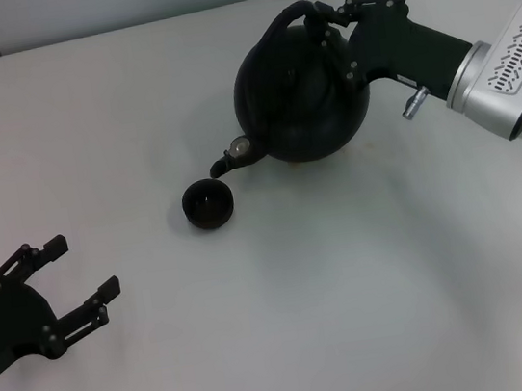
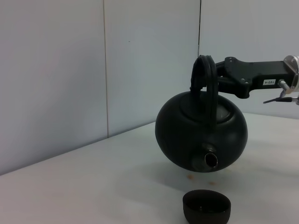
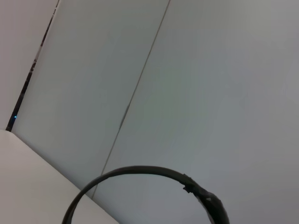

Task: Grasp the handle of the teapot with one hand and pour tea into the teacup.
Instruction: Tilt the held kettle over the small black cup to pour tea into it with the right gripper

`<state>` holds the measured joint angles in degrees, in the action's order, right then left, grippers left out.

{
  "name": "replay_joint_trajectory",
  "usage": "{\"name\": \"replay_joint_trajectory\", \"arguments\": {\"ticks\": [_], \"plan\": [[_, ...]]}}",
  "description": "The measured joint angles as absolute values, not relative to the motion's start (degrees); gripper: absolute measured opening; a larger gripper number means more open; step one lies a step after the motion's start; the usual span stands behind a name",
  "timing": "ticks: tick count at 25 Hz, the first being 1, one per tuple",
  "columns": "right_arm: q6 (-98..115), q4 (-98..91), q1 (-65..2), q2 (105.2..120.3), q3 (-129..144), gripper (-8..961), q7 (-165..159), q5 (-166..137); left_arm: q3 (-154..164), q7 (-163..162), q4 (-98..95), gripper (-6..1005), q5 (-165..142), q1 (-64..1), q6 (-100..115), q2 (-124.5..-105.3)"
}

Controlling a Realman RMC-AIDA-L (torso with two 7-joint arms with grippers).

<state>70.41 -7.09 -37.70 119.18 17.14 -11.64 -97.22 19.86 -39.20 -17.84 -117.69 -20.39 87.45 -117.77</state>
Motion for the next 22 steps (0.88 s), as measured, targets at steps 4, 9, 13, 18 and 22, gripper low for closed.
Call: {"name": "replay_joint_trajectory", "arguments": {"ticks": [4, 9, 13, 18, 22], "plan": [[70.30, -7.63, -37.75, 119.25, 17.72, 91, -11.63, -97.21, 19.87, -39.20, -17.84, 852, -117.68, -20.42, 87.45, -117.77], [70.13, -7.97, -38.02, 119.34, 17.83, 91, -11.02, -97.20, 19.86, -39.20, -17.84, 852, -117.69, -20.48, 87.42, -117.82], [69.99, -8.00, -38.24, 119.35, 17.84, 91, -10.06, -97.20, 19.86, -39.20, -17.84, 852, -117.68, -20.55, 87.37, -117.84], [69.84, -7.99, -38.39, 119.36, 17.84, 91, -10.04, -97.03, 19.86, -39.20, -17.84, 852, -117.68, -20.58, 87.29, -117.86], [69.57, -7.76, -38.49, 119.35, 17.84, 91, -10.02, -96.89, 19.86, -39.20, -17.84, 852, -117.68, -20.57, 87.27, -117.86]]}}
